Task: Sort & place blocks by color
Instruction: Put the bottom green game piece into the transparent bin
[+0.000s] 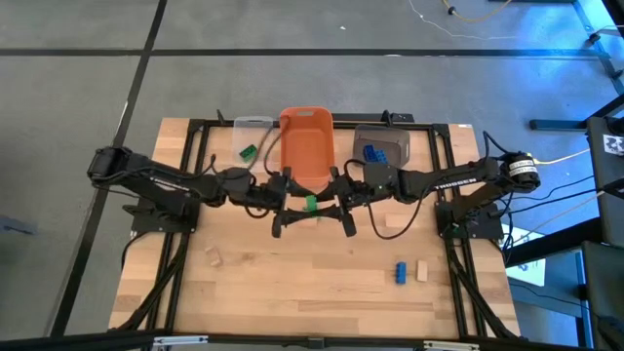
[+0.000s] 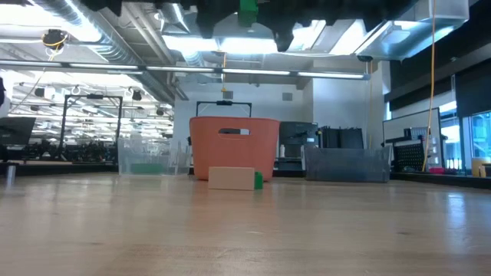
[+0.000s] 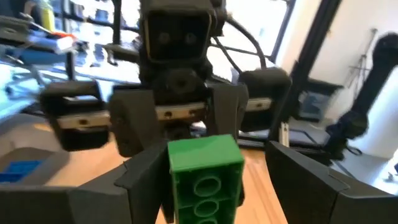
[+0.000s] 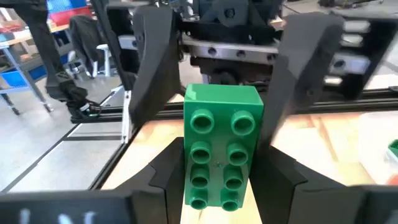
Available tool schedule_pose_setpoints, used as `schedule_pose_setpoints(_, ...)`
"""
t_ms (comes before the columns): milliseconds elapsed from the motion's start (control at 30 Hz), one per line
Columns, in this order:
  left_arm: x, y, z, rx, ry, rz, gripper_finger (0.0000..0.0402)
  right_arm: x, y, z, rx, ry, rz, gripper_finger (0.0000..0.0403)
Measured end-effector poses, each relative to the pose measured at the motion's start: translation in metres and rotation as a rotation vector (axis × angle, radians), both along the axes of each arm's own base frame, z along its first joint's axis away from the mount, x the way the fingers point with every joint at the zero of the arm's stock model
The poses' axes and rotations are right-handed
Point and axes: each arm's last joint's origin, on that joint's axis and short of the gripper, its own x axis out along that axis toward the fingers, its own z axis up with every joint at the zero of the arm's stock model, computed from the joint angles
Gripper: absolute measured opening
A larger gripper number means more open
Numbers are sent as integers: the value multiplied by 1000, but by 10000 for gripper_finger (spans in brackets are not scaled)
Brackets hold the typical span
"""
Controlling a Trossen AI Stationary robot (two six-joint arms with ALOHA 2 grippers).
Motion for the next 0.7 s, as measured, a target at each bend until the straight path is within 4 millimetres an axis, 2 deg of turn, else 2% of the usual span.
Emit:
schedule_pose_setpoints(167,11,-2,1,1,7,-20,254,0,0,-1,4,4,-1,139)
schedule_pose_setpoints(433,3,0,6,3,51,30,250,0,0,1,3,-12,-6,139)
schedule_pose_setpoints(533,-3,0,8,-7,82,68,234,0,0,1,2,-13,-7,139)
schedule_pose_setpoints(700,-3,1,8,-14,75,86,185,0,0,1,0,-16,-6,139)
